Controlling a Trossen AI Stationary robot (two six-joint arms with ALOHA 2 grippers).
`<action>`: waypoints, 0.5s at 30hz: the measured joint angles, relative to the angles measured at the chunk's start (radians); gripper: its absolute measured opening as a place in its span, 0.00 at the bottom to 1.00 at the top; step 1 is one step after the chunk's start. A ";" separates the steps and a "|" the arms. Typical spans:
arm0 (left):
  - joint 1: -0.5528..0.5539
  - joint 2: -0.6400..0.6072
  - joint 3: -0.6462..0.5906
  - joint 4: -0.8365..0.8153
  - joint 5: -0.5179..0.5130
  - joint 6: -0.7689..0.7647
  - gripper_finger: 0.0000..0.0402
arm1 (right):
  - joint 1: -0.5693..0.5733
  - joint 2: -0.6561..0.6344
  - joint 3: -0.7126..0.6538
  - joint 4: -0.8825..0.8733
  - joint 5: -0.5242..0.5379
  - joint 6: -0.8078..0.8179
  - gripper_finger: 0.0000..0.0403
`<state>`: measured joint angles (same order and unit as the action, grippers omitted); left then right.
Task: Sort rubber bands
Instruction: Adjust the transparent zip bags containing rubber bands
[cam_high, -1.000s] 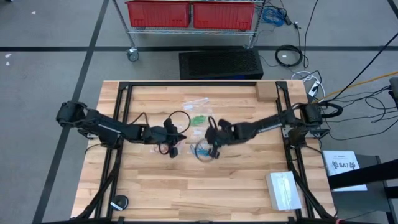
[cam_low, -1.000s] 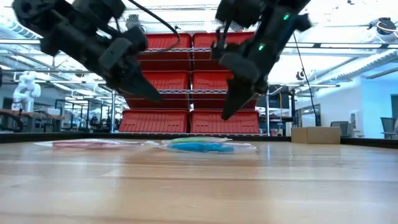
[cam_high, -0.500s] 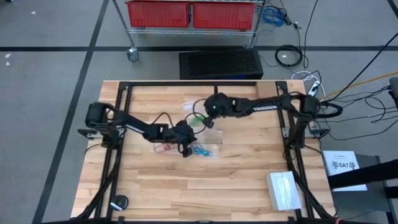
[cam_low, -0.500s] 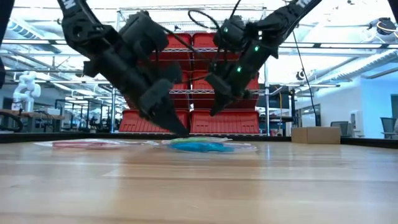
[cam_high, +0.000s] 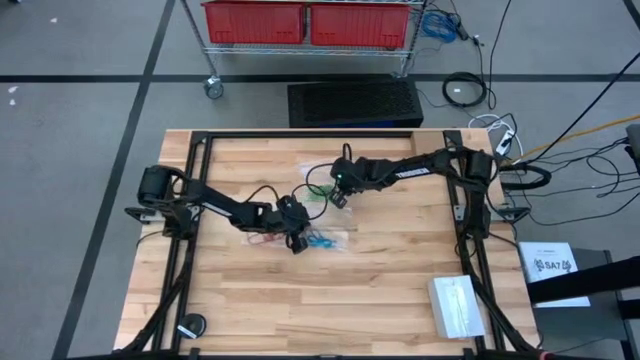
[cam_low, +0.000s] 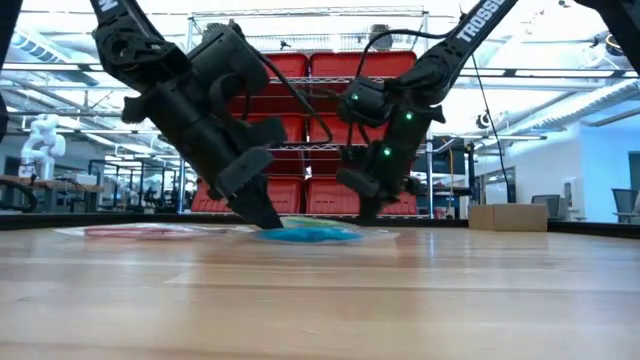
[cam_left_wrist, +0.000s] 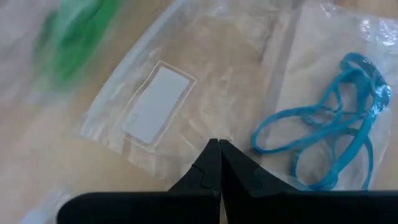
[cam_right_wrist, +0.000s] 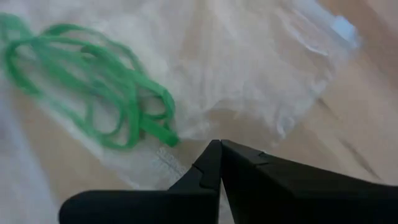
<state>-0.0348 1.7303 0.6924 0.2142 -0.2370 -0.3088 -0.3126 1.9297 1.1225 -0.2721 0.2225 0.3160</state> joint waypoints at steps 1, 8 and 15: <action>-0.003 -0.006 -0.001 -0.013 -0.012 -0.001 0.00 | -0.001 -0.005 0.000 -0.036 0.025 0.007 0.00; -0.017 -0.025 -0.002 -0.058 -0.034 -0.025 0.00 | 0.005 -0.014 0.001 -0.189 0.058 0.019 0.00; -0.021 -0.026 -0.002 -0.079 -0.061 -0.027 0.00 | 0.069 -0.070 -0.032 -0.412 0.093 0.051 0.00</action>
<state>-0.0555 1.7039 0.6907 0.1356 -0.2982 -0.3359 -0.2432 1.8601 1.0902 -0.6845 0.3158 0.3666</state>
